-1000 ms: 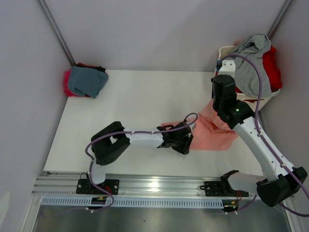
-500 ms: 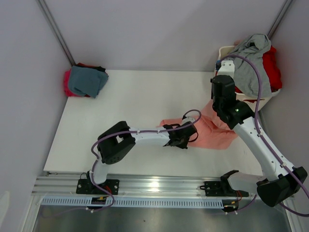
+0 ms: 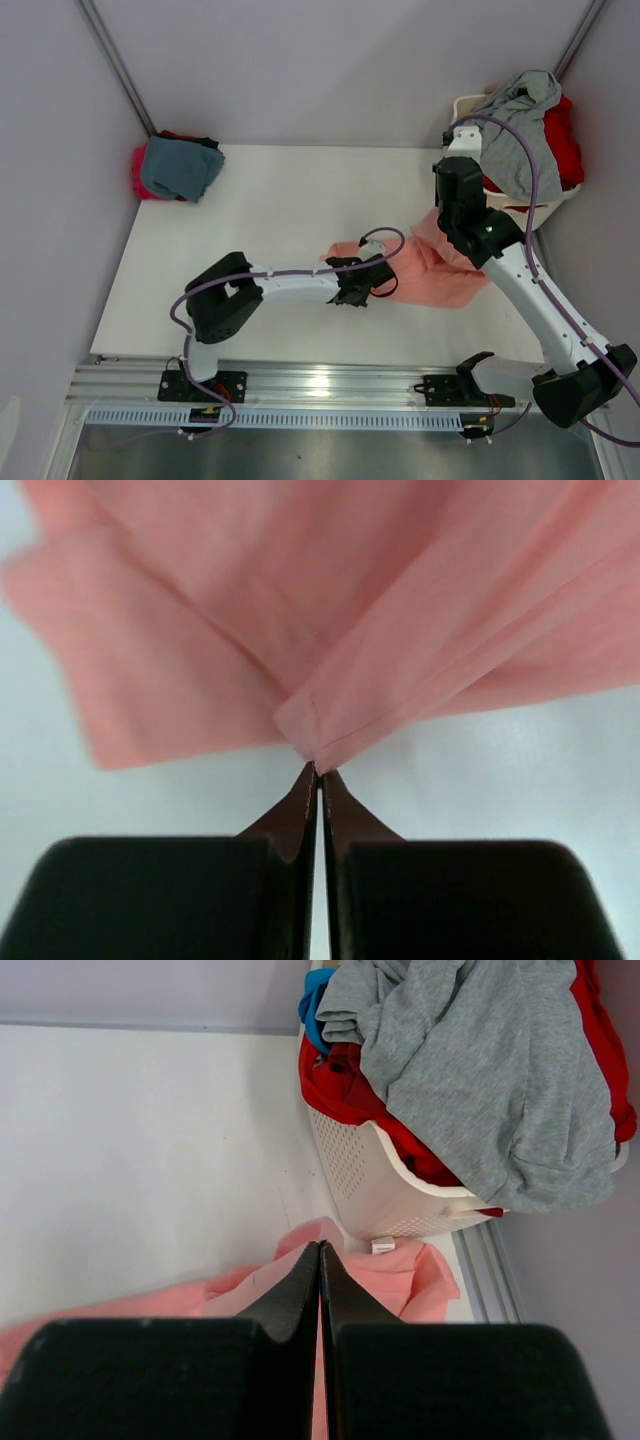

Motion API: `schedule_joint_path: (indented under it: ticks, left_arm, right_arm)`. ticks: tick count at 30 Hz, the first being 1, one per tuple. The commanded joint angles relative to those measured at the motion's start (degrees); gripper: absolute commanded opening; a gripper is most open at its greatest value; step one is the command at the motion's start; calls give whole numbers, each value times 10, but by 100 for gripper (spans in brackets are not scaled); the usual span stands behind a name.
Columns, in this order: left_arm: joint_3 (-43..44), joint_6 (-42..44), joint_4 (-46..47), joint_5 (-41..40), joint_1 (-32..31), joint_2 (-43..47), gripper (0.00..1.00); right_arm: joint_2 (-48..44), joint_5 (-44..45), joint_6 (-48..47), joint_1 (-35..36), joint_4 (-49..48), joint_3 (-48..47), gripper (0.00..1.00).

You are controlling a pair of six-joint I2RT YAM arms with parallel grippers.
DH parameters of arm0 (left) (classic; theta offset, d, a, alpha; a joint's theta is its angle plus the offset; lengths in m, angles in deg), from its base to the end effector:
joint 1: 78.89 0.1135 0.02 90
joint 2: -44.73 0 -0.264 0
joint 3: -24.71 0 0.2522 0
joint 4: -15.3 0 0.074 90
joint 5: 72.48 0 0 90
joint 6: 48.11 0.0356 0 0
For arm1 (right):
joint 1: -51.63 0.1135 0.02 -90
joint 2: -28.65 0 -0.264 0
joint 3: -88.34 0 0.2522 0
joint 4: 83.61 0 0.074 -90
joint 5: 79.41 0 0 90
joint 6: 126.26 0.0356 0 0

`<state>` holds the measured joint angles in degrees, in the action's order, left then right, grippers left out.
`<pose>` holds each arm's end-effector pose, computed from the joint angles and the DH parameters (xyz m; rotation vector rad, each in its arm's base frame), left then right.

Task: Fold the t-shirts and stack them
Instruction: Flatten out the tshirt

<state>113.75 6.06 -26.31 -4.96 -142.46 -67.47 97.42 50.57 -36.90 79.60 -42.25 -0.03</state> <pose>0.1890 -0.3496 0.1620 0.5035 2.5143 -0.1080 0.2369 0.0999 0.4066 -0.0150 1.8736 -0.3518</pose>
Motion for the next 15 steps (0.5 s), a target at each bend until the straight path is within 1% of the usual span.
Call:
schedule_joint_path:
  ticks: [1, 2, 4, 5, 9, 12, 13, 14, 15]
  left_arm:
    - [2, 44, -73, -84, 26, 105, 1]
    - [6, 57, -83, -93, 34, 143, 1]
    - [22, 67, -112, -111, 62, 180, 0]
    - [26, 81, -120, -114, 71, 215, 0]
    - [63, 117, -166, -147, 112, 284, 0]
    - [93, 146, -209, -185, 121, 325, 1]
    - [100, 153, -227, -217, 122, 331, 1]
    - [128, 154, -269, -235, 123, 340, 1]
    - [137, 158, -288, -248, 130, 356, 1]
  right_arm:
    - [-17, 16, -15, -14, -15, -33, 0]
    - [-18, 16, -16, -18, -16, -41, 0]
    - [-20, 12, -17, -30, -16, -49, 0]
    - [-22, 11, -17, -34, -16, -56, 0]
    - [-32, 4, -17, -41, -14, -67, 0]
    - [-38, 2, -16, -42, -11, -75, 0]
    - [-43, 1, -16, -41, -10, -77, 0]
    - [-45, 3, -18, -42, -10, -77, 0]
    - [-48, 5, -20, -43, -11, -79, 0]
